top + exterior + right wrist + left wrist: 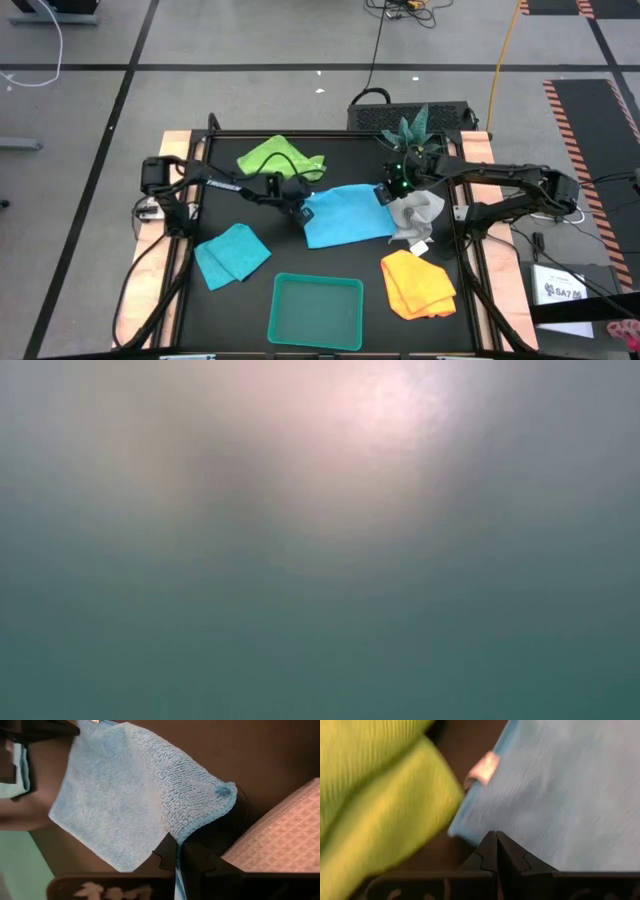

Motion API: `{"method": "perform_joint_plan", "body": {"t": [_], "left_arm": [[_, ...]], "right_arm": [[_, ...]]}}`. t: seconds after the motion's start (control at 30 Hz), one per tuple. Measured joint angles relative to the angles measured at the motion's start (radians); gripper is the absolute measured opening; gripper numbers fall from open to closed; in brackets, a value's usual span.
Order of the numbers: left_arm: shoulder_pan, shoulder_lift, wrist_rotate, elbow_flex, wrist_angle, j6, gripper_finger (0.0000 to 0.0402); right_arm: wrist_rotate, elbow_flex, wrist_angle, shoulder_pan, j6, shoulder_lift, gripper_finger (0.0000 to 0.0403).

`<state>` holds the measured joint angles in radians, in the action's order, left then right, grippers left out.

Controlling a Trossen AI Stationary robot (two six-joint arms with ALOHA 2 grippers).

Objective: Fold microfiber towels
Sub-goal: Fold the right blue microfiber cloth

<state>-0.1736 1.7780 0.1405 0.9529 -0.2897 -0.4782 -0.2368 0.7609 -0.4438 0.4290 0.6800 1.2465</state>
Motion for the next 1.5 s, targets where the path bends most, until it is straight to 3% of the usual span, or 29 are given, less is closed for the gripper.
{"method": "perform_joint_plan", "body": {"t": [0.23,0.4,0.67,0.83,1.13,1.33,1.5], "left_arm": [[0.023,0.063,0.01,0.007,0.105,-0.005,0.0],[0.026,0.061,0.009,0.006,0.089,0.002,0.0],[0.02,0.018,0.044,0.006,-0.174,0.083,0.0],[0.003,-0.069,0.046,-0.005,-0.216,0.063,0.0],[-0.008,-0.126,0.055,0.0,-0.137,0.05,0.0],[0.009,-0.095,0.011,0.001,0.008,0.042,0.0],[0.02,-0.052,-0.011,0.002,0.025,0.042,0.0]], "right_arm": [[-0.001,0.0,0.001,-0.001,0.01,0.0,0.0],[-0.003,0.004,0.004,-0.006,0.015,0.0,0.0],[-0.001,0.025,0.006,-0.006,-0.007,0.0,0.0],[0.002,0.025,0.004,-0.006,-0.011,0.0,0.0],[0.003,0.025,-0.002,-0.006,-0.019,0.0,0.0],[0.003,0.025,-0.002,-0.006,-0.014,0.0,0.0],[-0.001,0.025,0.026,-0.014,-0.004,0.0,0.0]]}}
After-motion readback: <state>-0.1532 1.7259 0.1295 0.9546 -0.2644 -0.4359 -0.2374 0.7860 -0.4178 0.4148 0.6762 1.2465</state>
